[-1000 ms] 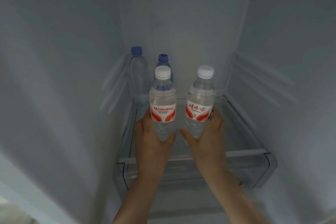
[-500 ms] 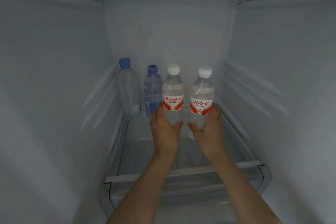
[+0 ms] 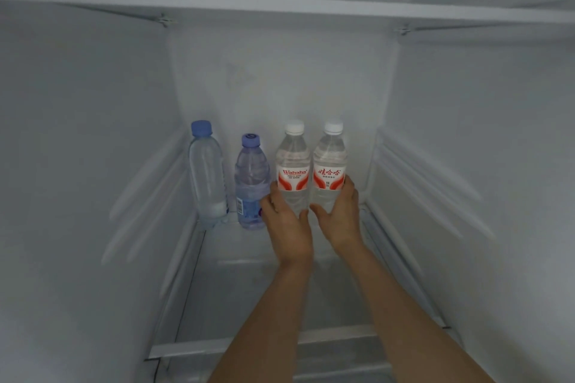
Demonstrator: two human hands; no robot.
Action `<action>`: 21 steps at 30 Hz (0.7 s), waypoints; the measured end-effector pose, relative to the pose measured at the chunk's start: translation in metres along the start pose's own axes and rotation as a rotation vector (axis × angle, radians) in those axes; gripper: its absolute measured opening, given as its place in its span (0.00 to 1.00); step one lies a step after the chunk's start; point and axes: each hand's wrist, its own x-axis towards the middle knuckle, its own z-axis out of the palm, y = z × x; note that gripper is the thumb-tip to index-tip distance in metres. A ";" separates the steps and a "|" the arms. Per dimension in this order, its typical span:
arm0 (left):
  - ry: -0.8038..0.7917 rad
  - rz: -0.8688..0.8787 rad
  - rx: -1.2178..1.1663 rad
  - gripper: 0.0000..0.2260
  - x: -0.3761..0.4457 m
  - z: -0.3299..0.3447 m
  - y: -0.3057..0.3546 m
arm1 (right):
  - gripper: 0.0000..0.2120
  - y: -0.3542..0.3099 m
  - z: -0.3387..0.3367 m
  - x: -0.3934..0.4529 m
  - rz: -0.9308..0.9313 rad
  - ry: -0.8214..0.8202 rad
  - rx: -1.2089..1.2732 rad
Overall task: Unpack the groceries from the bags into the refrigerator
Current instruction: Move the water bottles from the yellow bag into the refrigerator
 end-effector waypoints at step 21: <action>-0.124 -0.115 0.138 0.26 -0.012 -0.024 0.007 | 0.30 0.019 -0.005 -0.009 0.058 -0.006 -0.079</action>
